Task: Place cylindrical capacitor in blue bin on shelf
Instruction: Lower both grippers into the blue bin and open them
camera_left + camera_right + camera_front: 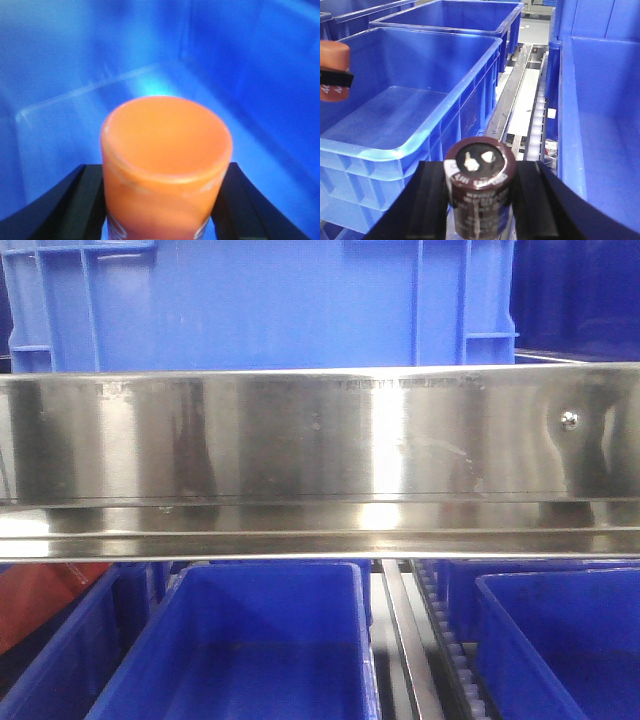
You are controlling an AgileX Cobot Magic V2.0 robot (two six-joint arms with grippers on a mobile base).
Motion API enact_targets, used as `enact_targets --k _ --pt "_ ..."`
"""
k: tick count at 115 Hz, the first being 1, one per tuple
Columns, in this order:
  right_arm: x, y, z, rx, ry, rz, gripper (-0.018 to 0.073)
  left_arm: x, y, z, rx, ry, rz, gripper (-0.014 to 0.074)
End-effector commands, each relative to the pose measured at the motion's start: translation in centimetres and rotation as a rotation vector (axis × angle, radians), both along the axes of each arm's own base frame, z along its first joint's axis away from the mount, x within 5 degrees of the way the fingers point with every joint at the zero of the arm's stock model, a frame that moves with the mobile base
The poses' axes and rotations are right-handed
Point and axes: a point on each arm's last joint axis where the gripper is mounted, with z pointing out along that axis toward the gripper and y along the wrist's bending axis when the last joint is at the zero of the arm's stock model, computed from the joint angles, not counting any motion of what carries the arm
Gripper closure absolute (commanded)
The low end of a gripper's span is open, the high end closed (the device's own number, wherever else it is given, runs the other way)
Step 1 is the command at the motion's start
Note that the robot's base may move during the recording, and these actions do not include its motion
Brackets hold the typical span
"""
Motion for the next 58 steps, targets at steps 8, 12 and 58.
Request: enact_targets --k 8,12,58 --pt "0.0 -0.1 0.3 0.014 -0.037 -0.004 0.0721 -0.2 -0.1 1.2 -0.027 -0.032 -0.007 0.0038" --pt "0.0 -0.1 0.3 0.014 -0.037 -0.004 0.0721 -0.3 -0.1 1.4 -0.026 -0.031 -0.008 -0.0014" --pt "0.0 -0.1 0.3 0.014 -0.037 -0.004 0.0721 -4.6 2.0 7.4 -0.039 -0.066 -0.03 0.0034"
